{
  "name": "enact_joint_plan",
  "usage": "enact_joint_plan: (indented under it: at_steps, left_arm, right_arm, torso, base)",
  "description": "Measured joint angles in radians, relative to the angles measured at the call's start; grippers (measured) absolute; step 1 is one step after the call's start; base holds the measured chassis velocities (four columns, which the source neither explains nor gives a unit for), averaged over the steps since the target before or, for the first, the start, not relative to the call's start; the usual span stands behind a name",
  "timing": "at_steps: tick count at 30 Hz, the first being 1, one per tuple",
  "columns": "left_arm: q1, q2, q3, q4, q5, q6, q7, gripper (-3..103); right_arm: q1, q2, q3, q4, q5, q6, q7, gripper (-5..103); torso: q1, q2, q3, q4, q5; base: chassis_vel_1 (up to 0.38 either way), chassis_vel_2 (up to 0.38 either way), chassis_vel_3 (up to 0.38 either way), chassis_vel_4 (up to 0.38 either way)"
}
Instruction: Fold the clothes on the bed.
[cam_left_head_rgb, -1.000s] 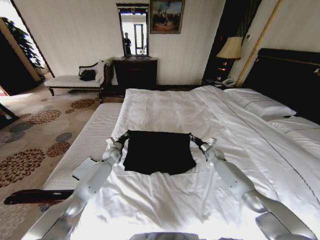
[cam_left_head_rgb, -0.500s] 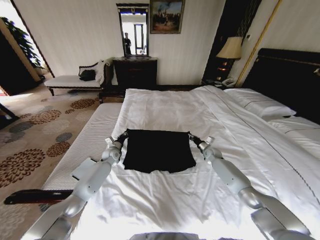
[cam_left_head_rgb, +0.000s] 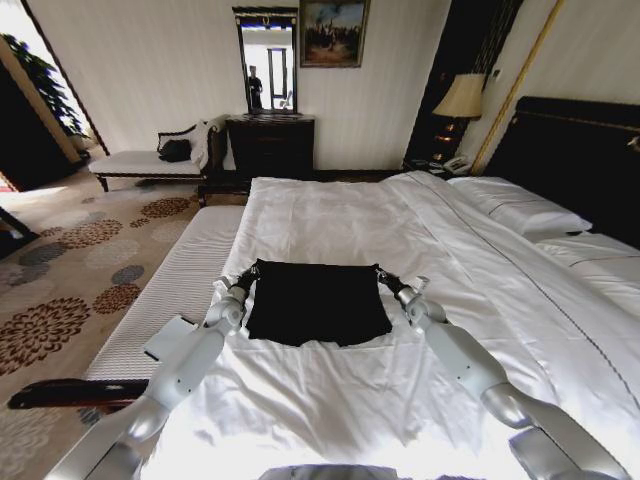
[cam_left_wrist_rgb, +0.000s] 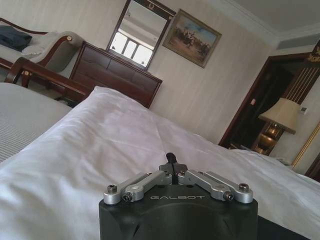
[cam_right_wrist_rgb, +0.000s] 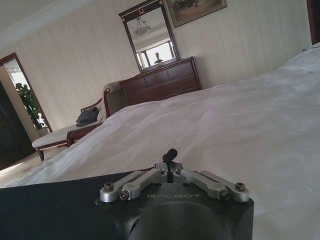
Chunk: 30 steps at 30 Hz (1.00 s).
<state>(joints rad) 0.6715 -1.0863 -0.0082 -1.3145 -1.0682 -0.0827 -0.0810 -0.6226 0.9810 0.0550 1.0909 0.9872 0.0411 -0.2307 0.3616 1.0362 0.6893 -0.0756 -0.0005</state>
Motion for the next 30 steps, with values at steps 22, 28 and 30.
enact_joint_plan:
  at_steps: [22, 28, 30]
  left_arm:
    - [0.225, 0.033, -0.076, -0.129, 0.053, -0.105, 0.09, 0]
    - [0.265, 0.037, -0.096, -0.149, 0.058, -0.12, 0.094, 0]
    - [0.276, 0.039, -0.103, -0.161, 0.058, -0.121, 0.094, 0]
  right_arm:
    - [-0.267, 0.006, 0.163, 0.169, -0.2, 0.116, -0.044, 0]
    - [-0.329, 0.008, 0.203, 0.21, -0.236, 0.137, -0.056, 0]
    - [-0.341, 0.008, 0.212, 0.226, -0.236, 0.137, -0.056, 0]
  torso:
    - [0.0, 0.0, 0.0, -0.0004, 0.0]
    - [0.0, 0.0, 0.0, 0.0, -0.0001]
    - [0.0, 0.0, 0.0, 0.0001, -0.0002]
  base:
    - [0.0, 0.0, 0.0, 0.0]
    - [0.0, 0.0, 0.0, 0.0]
    - [0.0, 0.0, 0.0, 0.0]
